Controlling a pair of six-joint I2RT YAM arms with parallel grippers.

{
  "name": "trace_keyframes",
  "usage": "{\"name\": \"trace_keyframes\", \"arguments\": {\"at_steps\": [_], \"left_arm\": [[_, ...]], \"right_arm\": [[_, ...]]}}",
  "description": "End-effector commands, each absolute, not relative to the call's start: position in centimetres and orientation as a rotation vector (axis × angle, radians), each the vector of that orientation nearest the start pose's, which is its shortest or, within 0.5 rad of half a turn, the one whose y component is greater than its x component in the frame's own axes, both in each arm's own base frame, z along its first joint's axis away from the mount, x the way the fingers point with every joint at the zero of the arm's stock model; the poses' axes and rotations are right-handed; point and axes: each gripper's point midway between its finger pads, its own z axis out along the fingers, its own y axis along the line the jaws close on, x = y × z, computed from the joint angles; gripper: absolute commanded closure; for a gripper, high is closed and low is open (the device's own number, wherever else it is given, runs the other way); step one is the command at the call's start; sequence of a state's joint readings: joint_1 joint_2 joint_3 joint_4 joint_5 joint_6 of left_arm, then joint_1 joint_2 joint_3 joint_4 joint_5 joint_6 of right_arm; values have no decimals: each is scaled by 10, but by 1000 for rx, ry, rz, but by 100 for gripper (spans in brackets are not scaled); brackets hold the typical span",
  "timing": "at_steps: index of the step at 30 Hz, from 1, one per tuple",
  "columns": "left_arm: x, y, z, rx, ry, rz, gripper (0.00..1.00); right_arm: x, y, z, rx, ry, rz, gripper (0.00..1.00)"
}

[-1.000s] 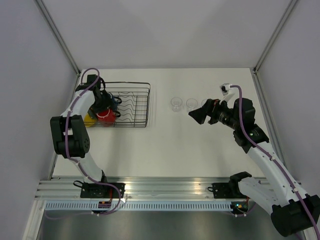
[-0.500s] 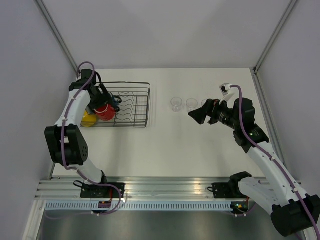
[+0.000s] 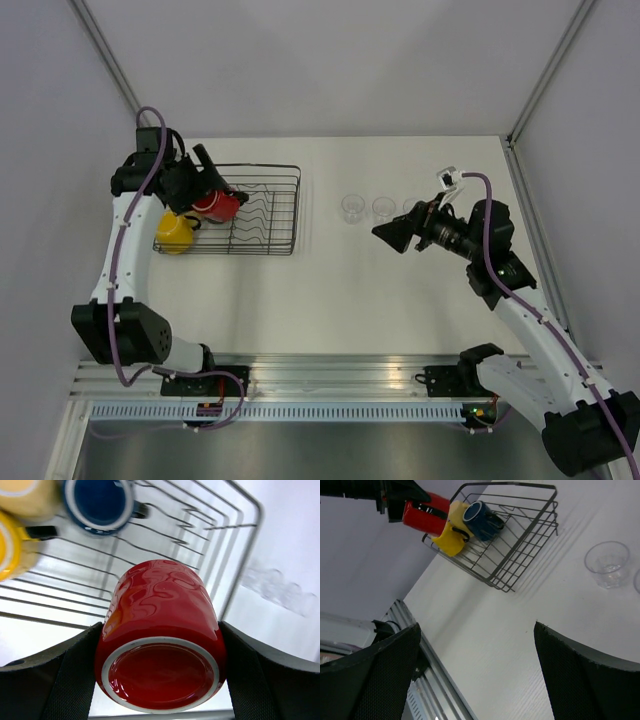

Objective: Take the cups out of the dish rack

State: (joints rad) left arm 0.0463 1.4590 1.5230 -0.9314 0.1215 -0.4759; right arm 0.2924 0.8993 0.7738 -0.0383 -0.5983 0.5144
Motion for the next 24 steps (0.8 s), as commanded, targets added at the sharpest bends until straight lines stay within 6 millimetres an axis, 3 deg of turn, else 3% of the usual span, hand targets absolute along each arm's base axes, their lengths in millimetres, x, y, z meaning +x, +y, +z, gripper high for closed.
{"name": "trace_keyframes", "arguments": {"at_steps": [1,2,3,4,10,13,18,24], "left_arm": [[354,-72,310,-354,2218,-654,98],[350,-81,311,-347,2216,-703,98],[350,-87,319,-326,2183,-745,98],[339,-112,328,-241,2170,-844,98],[309,-185,358,-54,2079,-1168,98],[293,-209,373,-25,2014,-1324,98],[268,-228,387,-109,1948,-1538,98],[249,-247,383,-260,1923,-1743,98]], "right_arm": [[239,219,311,-377,1656,1302,2],[236,222,309,-387,1648,1334,2],[233,225,320,-406,1589,1372,2],[228,230,320,-439,1576,1405,2],[221,256,332,-469,1467,1480,3],[208,267,343,-498,1366,1537,5],[196,273,351,-567,1264,1550,7],[186,278,359,-621,1178,1531,11]]}}
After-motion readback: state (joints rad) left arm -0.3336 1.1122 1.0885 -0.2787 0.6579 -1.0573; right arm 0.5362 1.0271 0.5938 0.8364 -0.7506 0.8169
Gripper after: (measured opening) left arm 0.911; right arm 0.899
